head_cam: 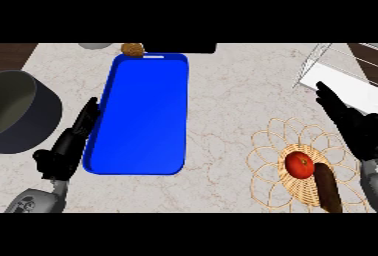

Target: Pick the tomato from the placemat and place it in the tiered shelf

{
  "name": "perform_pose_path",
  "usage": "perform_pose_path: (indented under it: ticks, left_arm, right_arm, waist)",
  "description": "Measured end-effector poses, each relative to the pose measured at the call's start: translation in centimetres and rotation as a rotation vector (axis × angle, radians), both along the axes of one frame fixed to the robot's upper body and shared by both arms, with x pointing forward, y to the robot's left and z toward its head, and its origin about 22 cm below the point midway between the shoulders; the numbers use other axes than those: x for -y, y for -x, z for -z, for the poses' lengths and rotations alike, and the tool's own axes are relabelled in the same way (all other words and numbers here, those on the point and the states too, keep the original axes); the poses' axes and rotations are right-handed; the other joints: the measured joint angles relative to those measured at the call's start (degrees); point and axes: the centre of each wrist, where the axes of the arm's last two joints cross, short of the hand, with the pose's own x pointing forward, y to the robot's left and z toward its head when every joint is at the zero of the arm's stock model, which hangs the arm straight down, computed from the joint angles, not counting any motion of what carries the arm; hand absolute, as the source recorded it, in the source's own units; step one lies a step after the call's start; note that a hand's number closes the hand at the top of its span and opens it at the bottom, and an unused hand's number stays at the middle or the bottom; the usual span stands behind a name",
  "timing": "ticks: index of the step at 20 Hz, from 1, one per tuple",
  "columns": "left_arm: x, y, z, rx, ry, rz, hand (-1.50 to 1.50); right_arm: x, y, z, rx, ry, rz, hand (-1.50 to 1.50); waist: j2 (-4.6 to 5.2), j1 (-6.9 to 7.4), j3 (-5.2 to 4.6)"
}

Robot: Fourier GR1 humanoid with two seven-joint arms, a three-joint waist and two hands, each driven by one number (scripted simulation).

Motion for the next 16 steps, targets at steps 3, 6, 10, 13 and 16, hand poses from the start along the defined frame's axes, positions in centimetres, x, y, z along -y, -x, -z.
perform_pose_path:
  ticks: [3,6,10,13,16]
  left_arm:
    - [0.5,-0.4,-0.2,0.0,0.001,-0.004,0.0]
    - [1.6,-1.2,-1.2,0.021,-0.014,-0.008,0.0]
    - [2.1,-1.2,-1.1,0.016,0.0,-0.006,0.0]
    - [3.1,-1.4,-0.9,0.005,0.004,0.006,0.0]
    - [4.0,-1.8,-0.7,-0.005,-0.001,0.008,0.0]
  right_arm:
    - [1.5,-0.4,0.1,0.008,-0.091,0.018,-1.5]
    - [4.2,-0.8,-0.2,0.018,-0.252,0.055,-1.5]
    - [5.9,0.6,2.0,-0.01,-0.293,0.226,1.5]
    - [7.0,2.2,4.7,0.01,-0.181,0.427,-1.5]
    - [7.0,3.7,8.0,0.085,-0.221,0.576,-1.5]
  waist:
    - [-0.13,-0.49,0.02]
    - [-0.17,-0.9,0.08]
    - [0.25,-2.39,0.51]
    - [0.26,-2.04,0.27]
    - [0.15,-1.79,0.24]
